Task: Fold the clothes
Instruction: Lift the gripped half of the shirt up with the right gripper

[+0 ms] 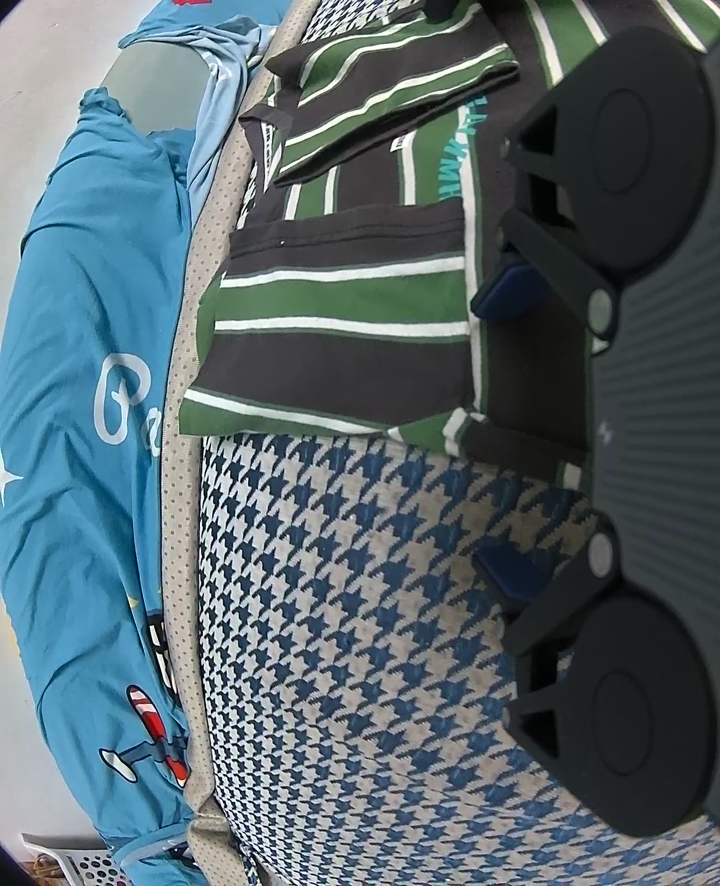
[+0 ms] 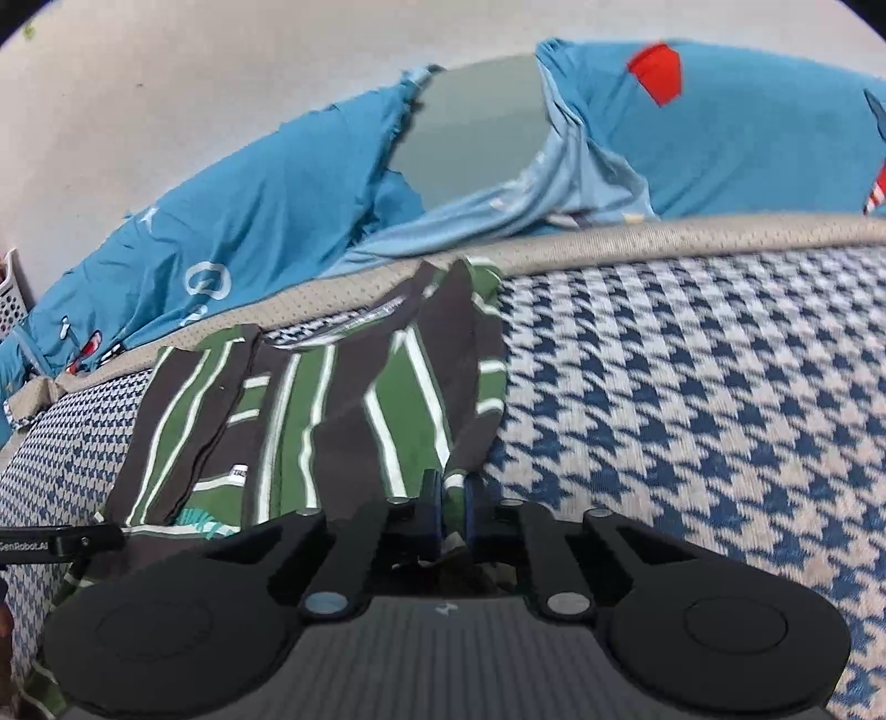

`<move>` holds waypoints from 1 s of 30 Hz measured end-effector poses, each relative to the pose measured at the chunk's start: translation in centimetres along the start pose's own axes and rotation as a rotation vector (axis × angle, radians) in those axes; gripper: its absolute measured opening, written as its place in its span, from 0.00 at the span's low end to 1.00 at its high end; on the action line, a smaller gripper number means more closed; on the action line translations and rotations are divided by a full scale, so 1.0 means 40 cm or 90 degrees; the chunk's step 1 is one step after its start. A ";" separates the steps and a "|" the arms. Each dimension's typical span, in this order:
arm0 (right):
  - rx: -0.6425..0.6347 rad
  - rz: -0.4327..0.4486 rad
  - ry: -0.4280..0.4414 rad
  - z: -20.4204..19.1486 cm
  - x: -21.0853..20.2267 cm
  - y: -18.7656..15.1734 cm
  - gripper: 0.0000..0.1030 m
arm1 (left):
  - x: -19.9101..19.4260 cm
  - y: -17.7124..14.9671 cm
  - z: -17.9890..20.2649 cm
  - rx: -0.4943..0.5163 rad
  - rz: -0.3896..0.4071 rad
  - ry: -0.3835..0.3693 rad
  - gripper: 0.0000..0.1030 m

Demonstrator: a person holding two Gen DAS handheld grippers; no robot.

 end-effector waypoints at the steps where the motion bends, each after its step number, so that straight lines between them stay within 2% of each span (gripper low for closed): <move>1: 0.007 0.000 0.002 0.004 0.002 -0.002 0.11 | 0.000 0.001 -0.002 -0.001 0.000 0.002 0.86; 7: 0.001 0.009 -0.002 0.003 0.009 -0.005 0.12 | 0.001 0.003 -0.014 -0.006 0.000 0.006 0.86; 13: -0.009 0.024 -0.014 -0.016 0.000 0.012 0.07 | 0.001 0.001 -0.016 -0.006 -0.001 0.008 0.86; 21: -0.036 0.096 0.009 -0.122 -0.044 0.093 0.07 | -0.007 0.010 -0.031 -0.021 0.002 0.008 0.86; 30: -0.060 0.122 0.052 -0.260 -0.031 0.135 0.07 | -0.020 0.022 -0.069 -0.042 0.006 0.010 0.87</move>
Point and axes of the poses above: each gripper's, at about its wrist camera, not at the fingertips, and x roughly the way its jaws point, z to its right, y to its top, the point moved 10 cm from there along x, roughly the way its jaws point, and after that the axes turned 14 degrees about -x, right-handed, at the moved point
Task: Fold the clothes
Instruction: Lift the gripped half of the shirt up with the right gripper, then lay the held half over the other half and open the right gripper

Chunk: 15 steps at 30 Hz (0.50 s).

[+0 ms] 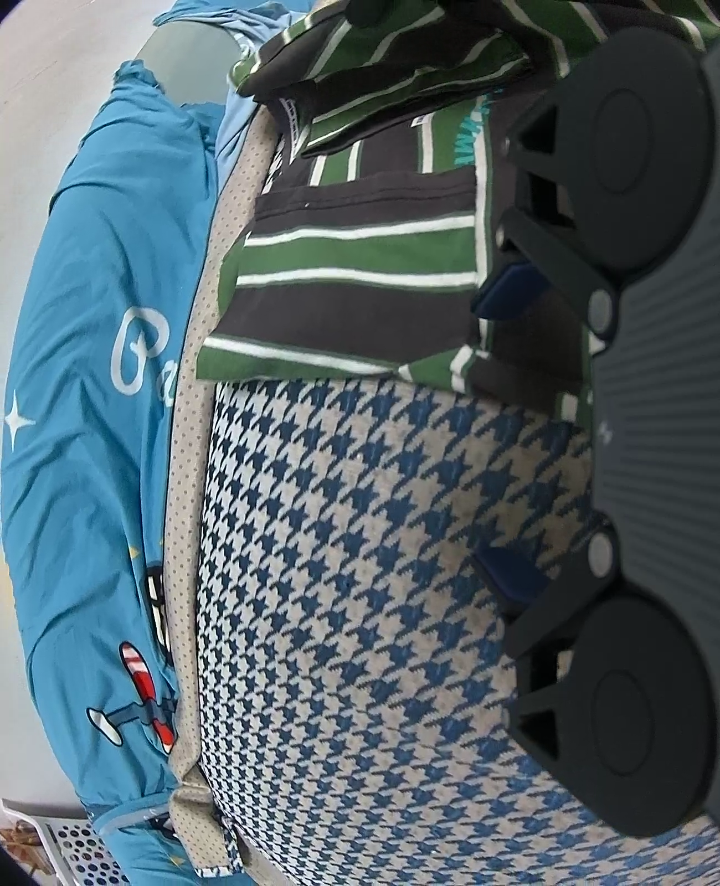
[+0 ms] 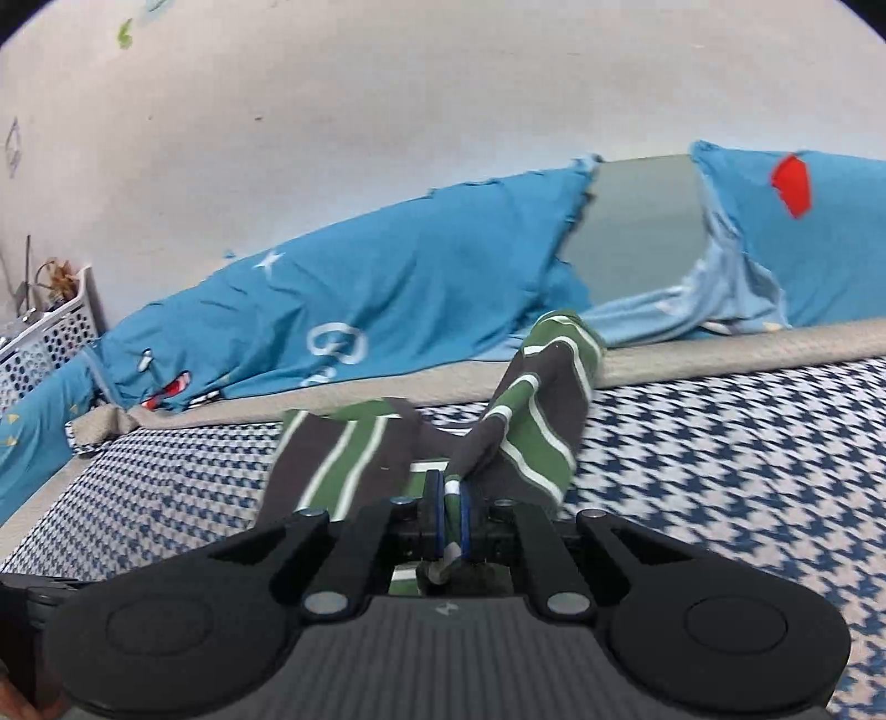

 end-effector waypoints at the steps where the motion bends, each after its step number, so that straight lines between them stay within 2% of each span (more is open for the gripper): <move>1: -0.001 0.002 0.005 -0.012 0.005 0.003 0.07 | -0.001 0.001 -0.006 -0.004 0.000 0.001 0.87; 10: 0.001 0.024 0.059 -0.134 0.070 0.040 0.07 | -0.009 0.012 -0.066 -0.027 -0.002 0.008 0.87; 15: -0.022 0.034 0.120 -0.245 0.114 0.041 0.07 | -0.012 0.019 -0.124 -0.053 -0.007 0.018 0.88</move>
Point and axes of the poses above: each gripper's, at about its wrist camera, not at the fingertips, and x roughly the way its jaws point, z to its right, y to its top, the point moved 10 cm from there along x, roughly the way its jaws point, and after that the axes turned 14 degrees about -x, right-handed, at the moved point
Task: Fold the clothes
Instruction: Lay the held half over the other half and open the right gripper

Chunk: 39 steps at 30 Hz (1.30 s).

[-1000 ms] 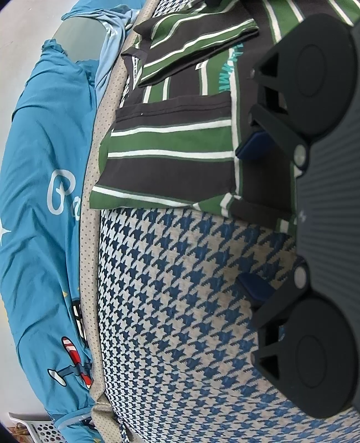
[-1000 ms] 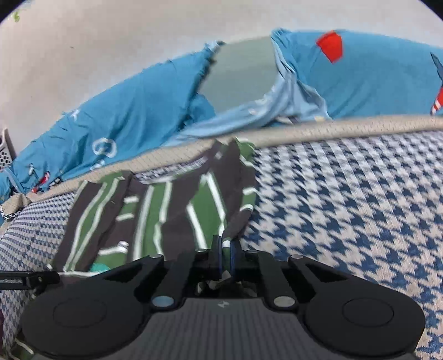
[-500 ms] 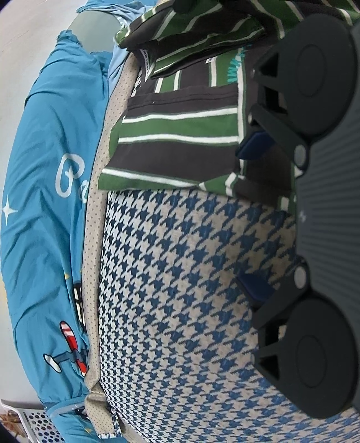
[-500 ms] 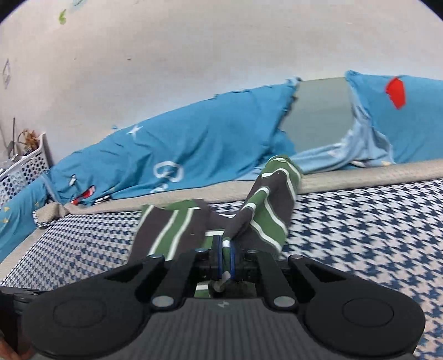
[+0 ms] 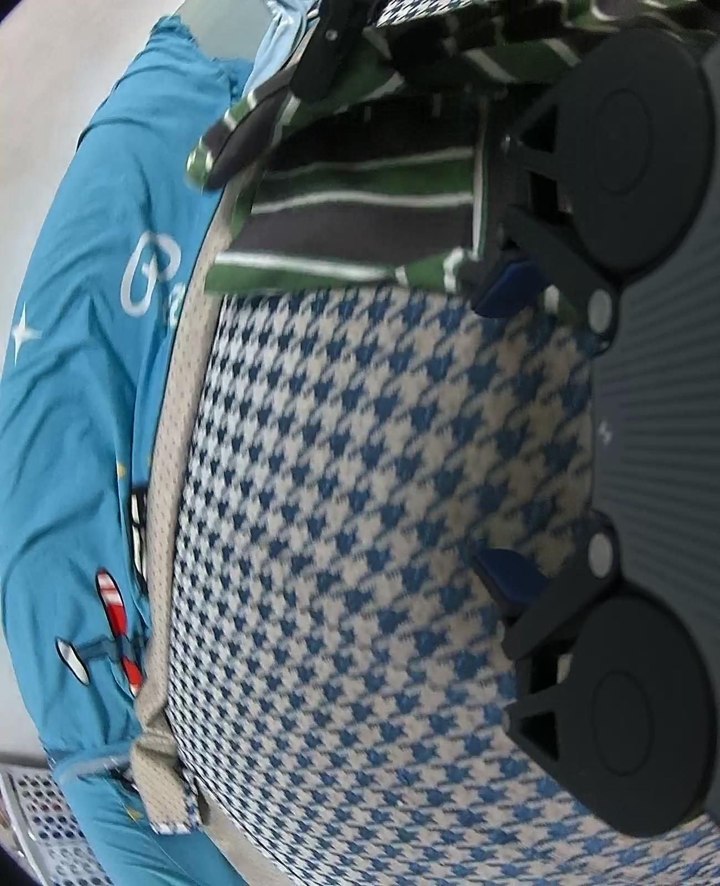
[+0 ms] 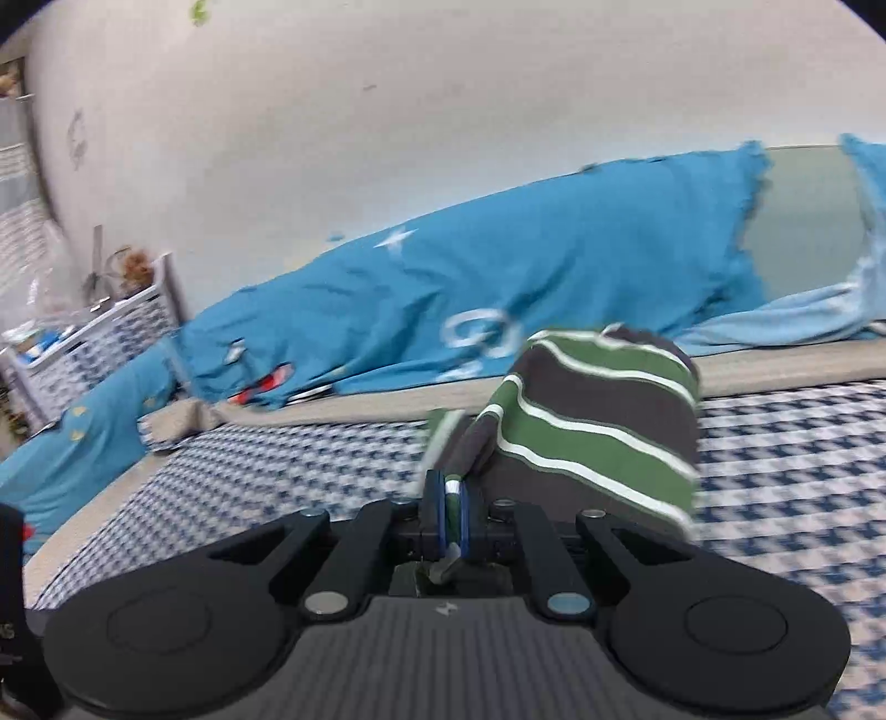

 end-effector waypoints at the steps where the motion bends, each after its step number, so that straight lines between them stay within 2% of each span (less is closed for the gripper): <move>1: -0.010 0.000 0.009 -0.018 0.010 -0.003 0.07 | -0.001 0.002 -0.011 -0.007 -0.002 0.001 0.88; 8: -0.056 -0.042 0.045 -0.101 0.072 -0.073 0.07 | -0.003 0.004 -0.057 -0.041 -0.015 0.001 0.88; 11: -0.051 -0.074 0.060 -0.103 0.093 -0.103 0.13 | -0.003 0.007 -0.049 -0.029 -0.010 0.005 0.88; 12: -0.048 -0.082 0.062 -0.101 0.100 -0.110 0.15 | -0.005 0.007 -0.045 -0.027 -0.008 0.006 0.88; 14: -0.060 -0.078 0.073 -0.106 0.095 -0.113 0.32 | -0.008 0.006 -0.038 -0.021 -0.004 0.006 0.88; 17: -0.079 -0.059 0.071 -0.113 0.071 -0.091 0.40 | -0.015 0.012 -0.029 -0.020 0.003 0.006 0.88; 20: -0.075 -0.039 0.069 -0.104 0.039 -0.062 0.41 | -0.024 0.021 -0.020 -0.024 0.008 -0.002 0.89; 24: -0.086 -0.042 0.053 -0.076 -0.006 -0.054 0.41 | -0.033 0.020 -0.009 -0.017 0.013 -0.005 0.90; 39: -0.069 -0.096 -0.025 0.022 -0.166 -0.147 0.41 | -0.069 -0.065 0.038 0.051 -0.008 -0.032 0.91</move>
Point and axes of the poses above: each gripper's, at about its wrist camera, not at the fingertips, and x roughly the way its jaws point, z to its right, y to its top, the point moved 10 cm from there along x, roughly the way its jaws point, and after that the axes turned 14 degrees about -x, right-handed, at the moved point
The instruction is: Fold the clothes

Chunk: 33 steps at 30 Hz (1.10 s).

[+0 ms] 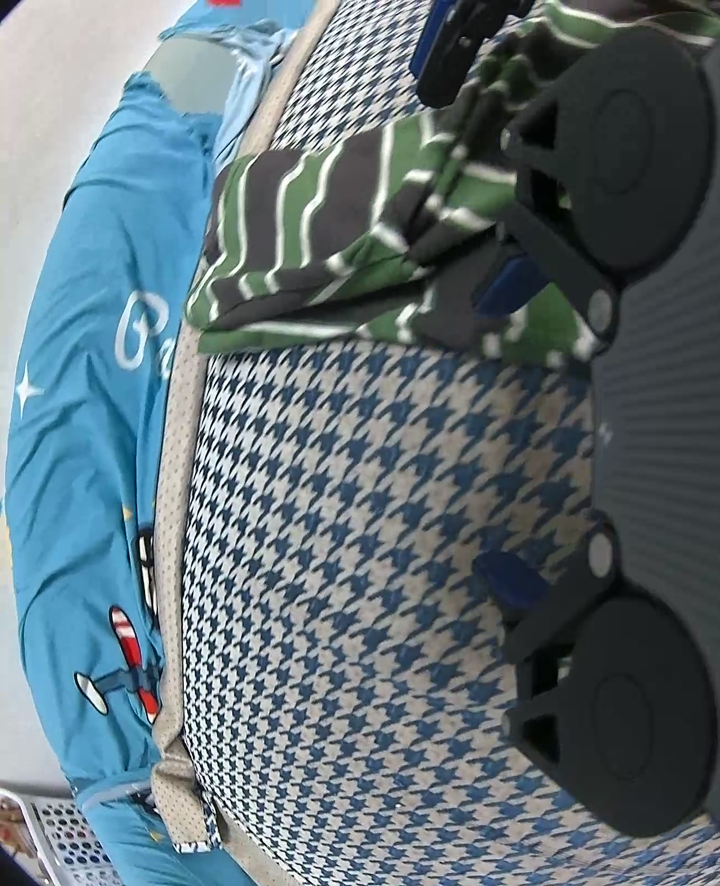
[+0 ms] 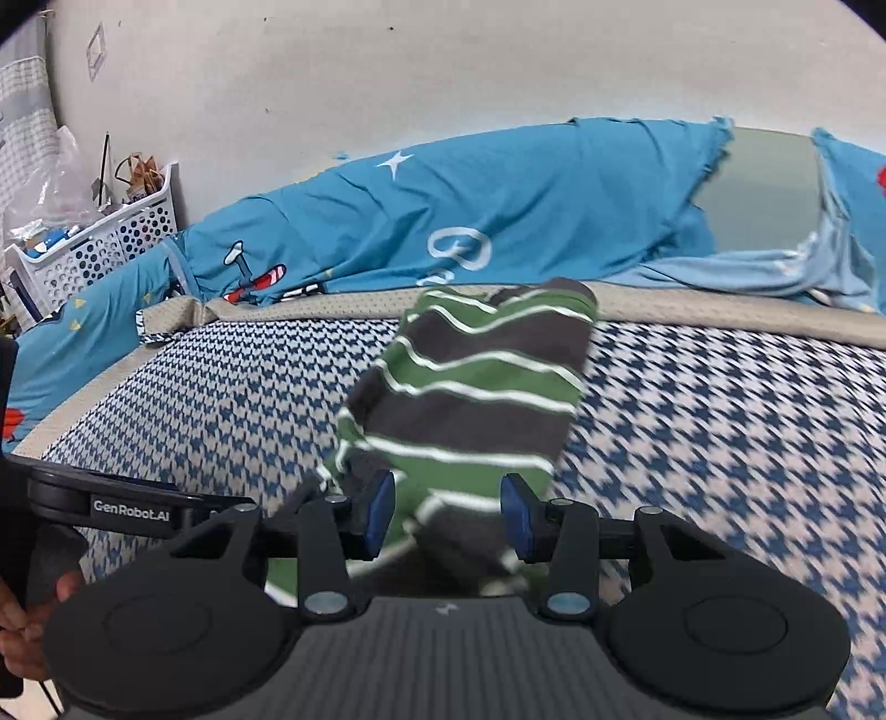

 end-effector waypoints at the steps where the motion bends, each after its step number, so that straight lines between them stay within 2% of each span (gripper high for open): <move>1: 0.000 -0.002 -0.003 0.002 -0.012 -0.010 0.41 | -0.005 -0.009 0.003 0.006 -0.002 -0.003 0.91; 12: 0.022 -0.019 -0.058 0.055 -0.140 -0.082 0.46 | -0.070 -0.101 0.040 0.084 0.014 0.007 0.95; 21: 0.072 -0.041 -0.128 0.125 -0.239 -0.167 0.50 | -0.101 -0.137 0.064 0.111 0.028 0.007 0.96; 29: 0.090 -0.067 -0.189 0.183 -0.276 -0.243 0.53 | -0.114 -0.172 0.081 0.109 0.020 -0.001 0.97; 33: 0.108 -0.074 -0.199 0.205 -0.272 -0.267 0.55 | -0.122 -0.202 0.104 0.121 0.013 -0.009 0.97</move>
Point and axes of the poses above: each gripper's, at about its wrist camera, not at the fingertips, and x roughly the way its jaws point, z to its right, y to its top, the point moved 10 cm from there along x, roughly the way its jaws point, and after that the axes turned 14 degrees about -x, right-handed, at the moved point
